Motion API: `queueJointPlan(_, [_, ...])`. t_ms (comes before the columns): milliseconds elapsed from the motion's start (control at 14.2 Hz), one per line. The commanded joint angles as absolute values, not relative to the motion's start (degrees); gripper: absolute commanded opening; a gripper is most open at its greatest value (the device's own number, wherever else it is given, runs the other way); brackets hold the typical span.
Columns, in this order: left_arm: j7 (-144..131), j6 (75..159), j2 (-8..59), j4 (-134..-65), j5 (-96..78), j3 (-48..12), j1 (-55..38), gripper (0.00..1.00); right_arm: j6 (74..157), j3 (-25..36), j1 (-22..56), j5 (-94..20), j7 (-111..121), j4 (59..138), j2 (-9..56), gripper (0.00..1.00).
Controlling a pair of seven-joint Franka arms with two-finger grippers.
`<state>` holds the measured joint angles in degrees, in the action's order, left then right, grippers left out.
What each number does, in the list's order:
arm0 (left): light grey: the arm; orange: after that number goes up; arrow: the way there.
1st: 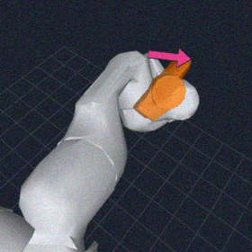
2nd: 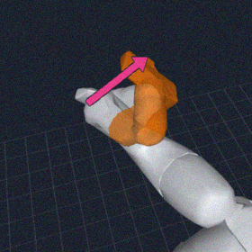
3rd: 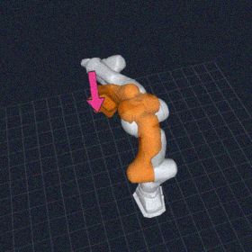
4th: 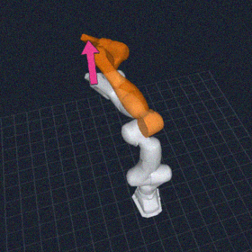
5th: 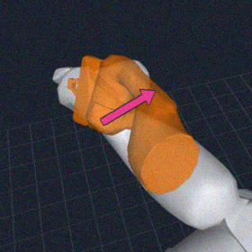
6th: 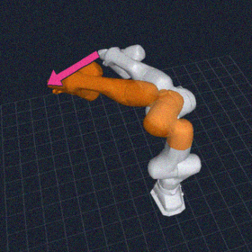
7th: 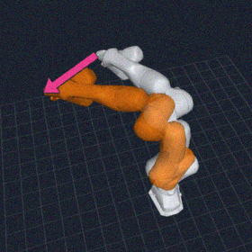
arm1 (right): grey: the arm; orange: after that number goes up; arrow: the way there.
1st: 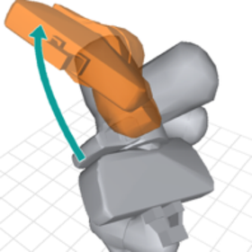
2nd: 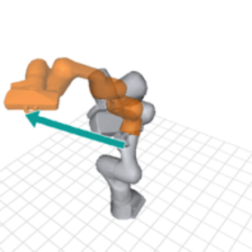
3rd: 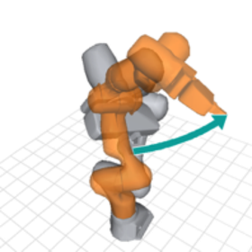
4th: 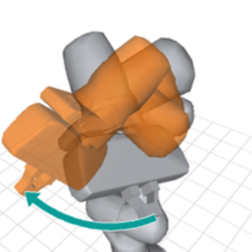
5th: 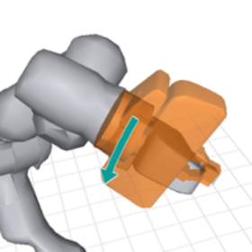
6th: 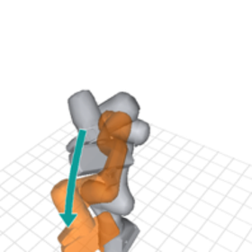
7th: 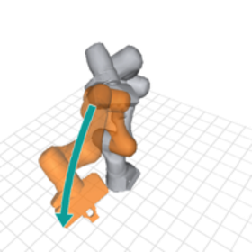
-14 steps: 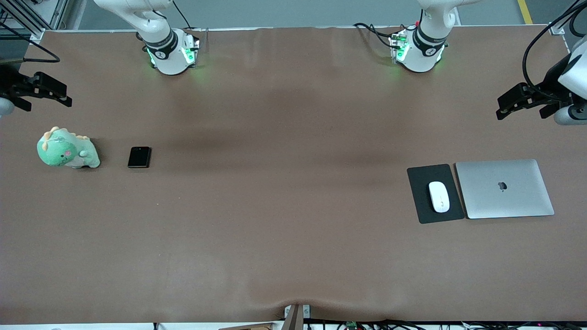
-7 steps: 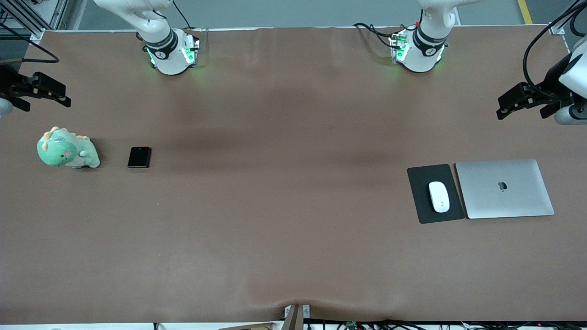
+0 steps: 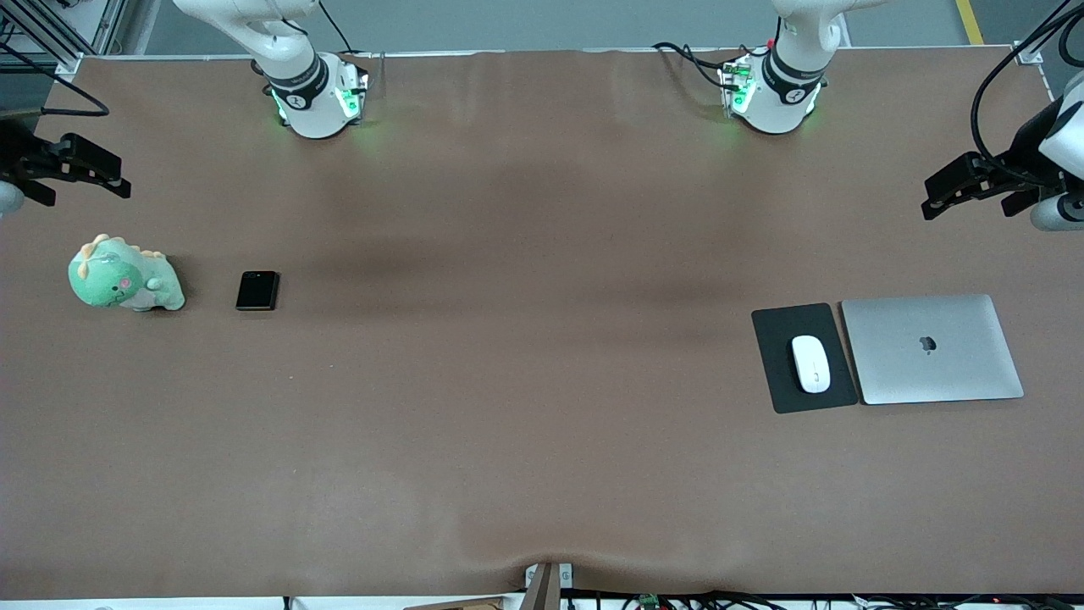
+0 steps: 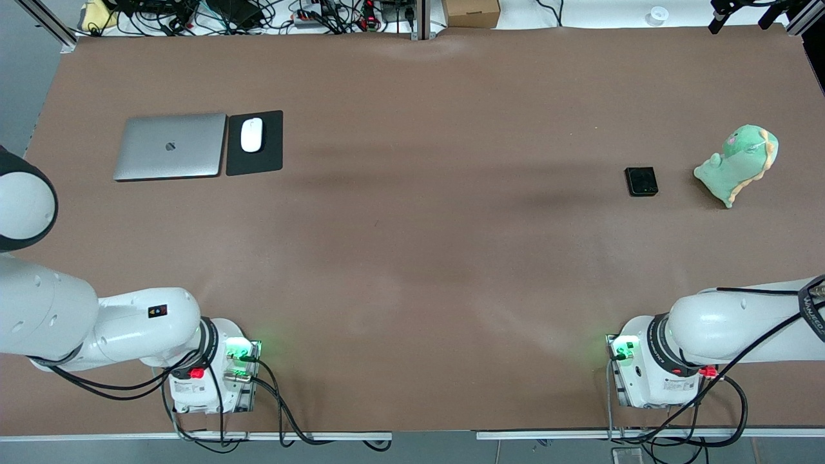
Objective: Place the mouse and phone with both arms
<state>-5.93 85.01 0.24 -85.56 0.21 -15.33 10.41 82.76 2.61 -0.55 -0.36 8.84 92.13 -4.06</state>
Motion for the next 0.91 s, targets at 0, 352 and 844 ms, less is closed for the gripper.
queueJointPlan(0, [-6.2,83.8,-0.1,-85.1,-0.2,-10.8,5.1,1.0,83.3,2.2,-0.7,0.9,9.7,93.7,-5.7,1.0])
queueJointPlan(352, [-7.8,81.8,-0.3,-84.8,-0.1,-7.3,1.2,1.0,83.5,2.0,-0.7,1.3,9.4,93.6,-5.7,1.0])
queueJointPlan(844, [-7.8,81.2,-0.2,-84.7,0.0,-7.2,2.1,1.0,83.3,2.1,-1.0,1.3,9.5,93.6,-5.6,1.0])
